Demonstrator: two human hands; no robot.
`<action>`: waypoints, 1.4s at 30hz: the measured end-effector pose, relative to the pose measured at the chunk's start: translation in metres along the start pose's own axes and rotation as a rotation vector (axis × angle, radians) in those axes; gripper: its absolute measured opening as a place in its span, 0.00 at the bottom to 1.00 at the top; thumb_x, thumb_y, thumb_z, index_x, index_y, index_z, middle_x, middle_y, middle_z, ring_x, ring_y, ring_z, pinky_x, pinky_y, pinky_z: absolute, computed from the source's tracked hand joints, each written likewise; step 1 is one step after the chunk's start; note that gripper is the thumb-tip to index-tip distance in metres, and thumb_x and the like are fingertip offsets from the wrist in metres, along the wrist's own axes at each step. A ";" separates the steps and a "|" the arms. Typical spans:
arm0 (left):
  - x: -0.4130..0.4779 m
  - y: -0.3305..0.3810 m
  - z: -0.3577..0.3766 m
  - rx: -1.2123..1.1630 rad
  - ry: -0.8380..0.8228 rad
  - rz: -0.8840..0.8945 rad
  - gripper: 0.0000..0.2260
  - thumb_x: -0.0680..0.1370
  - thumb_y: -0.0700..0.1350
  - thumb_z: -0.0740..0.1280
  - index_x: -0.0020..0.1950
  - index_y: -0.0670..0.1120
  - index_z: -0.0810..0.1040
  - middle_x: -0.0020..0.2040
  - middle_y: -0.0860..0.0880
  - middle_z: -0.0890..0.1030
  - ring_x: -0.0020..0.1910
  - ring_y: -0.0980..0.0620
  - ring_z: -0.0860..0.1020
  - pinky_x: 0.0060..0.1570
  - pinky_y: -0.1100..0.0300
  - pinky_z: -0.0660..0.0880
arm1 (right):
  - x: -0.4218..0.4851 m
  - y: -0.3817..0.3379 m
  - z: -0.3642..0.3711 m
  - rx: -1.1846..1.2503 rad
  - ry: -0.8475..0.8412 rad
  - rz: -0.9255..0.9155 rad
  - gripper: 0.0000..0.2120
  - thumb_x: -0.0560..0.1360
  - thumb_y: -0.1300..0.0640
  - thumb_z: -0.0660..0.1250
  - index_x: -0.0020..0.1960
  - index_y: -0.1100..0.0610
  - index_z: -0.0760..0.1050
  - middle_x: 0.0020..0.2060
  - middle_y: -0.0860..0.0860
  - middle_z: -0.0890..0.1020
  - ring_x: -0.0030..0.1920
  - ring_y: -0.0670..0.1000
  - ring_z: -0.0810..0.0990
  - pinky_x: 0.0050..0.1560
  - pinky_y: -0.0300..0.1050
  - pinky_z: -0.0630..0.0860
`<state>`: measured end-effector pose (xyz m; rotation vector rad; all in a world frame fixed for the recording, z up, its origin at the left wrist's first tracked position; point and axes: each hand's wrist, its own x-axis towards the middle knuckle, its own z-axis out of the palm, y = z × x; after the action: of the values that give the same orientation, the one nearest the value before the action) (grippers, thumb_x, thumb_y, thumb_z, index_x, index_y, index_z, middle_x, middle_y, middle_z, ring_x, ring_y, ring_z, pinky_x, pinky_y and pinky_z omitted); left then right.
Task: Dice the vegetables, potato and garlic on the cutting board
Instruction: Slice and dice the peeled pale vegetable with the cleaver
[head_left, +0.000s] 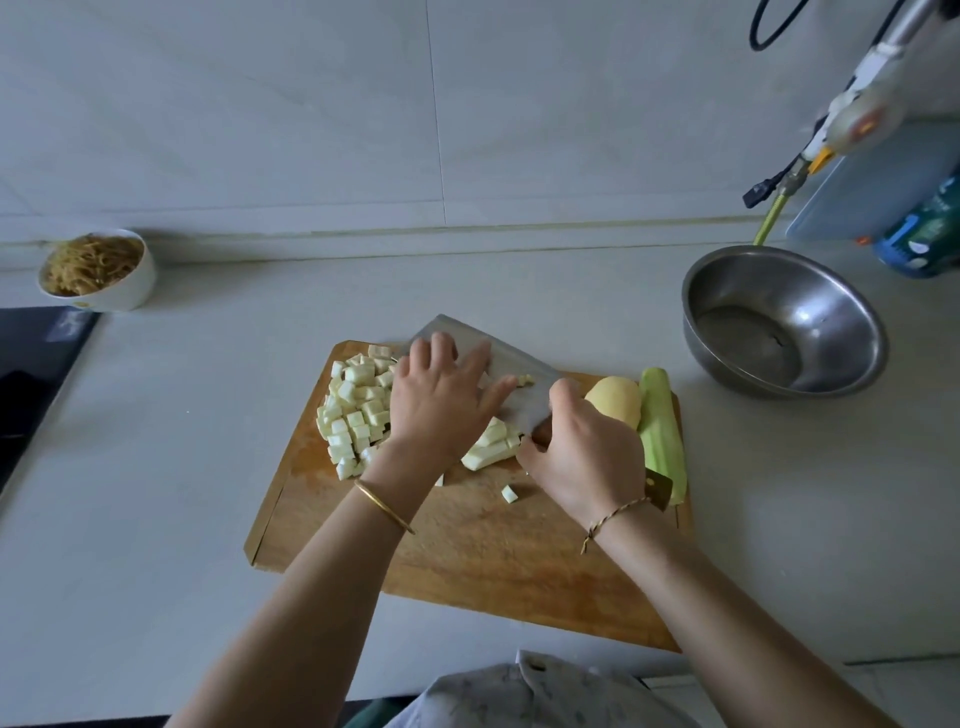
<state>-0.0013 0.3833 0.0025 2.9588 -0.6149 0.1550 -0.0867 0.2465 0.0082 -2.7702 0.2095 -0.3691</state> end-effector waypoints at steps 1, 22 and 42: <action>0.001 0.003 0.001 0.041 -0.049 -0.001 0.35 0.73 0.69 0.38 0.70 0.54 0.67 0.59 0.44 0.70 0.57 0.44 0.69 0.56 0.52 0.67 | 0.000 0.000 0.001 -0.003 0.006 -0.015 0.17 0.67 0.53 0.71 0.41 0.56 0.62 0.28 0.51 0.73 0.22 0.57 0.66 0.24 0.36 0.47; -0.004 -0.049 0.025 -0.214 0.066 0.175 0.09 0.71 0.30 0.70 0.45 0.41 0.74 0.43 0.44 0.73 0.44 0.43 0.73 0.35 0.49 0.76 | 0.000 -0.014 0.022 -0.068 -0.007 -0.040 0.21 0.59 0.56 0.79 0.39 0.59 0.67 0.23 0.50 0.73 0.19 0.53 0.65 0.26 0.32 0.42; -0.030 -0.060 0.047 -0.317 0.148 -0.044 0.04 0.74 0.38 0.70 0.48 0.39 0.83 0.48 0.46 0.81 0.50 0.41 0.75 0.40 0.49 0.77 | 0.012 0.003 -0.013 0.364 -0.159 0.286 0.07 0.75 0.54 0.64 0.48 0.56 0.68 0.32 0.45 0.74 0.35 0.55 0.75 0.35 0.49 0.71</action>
<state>-0.0007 0.4429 -0.0532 2.6253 -0.5015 0.2446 -0.0796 0.2379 0.0215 -2.3543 0.4445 -0.0999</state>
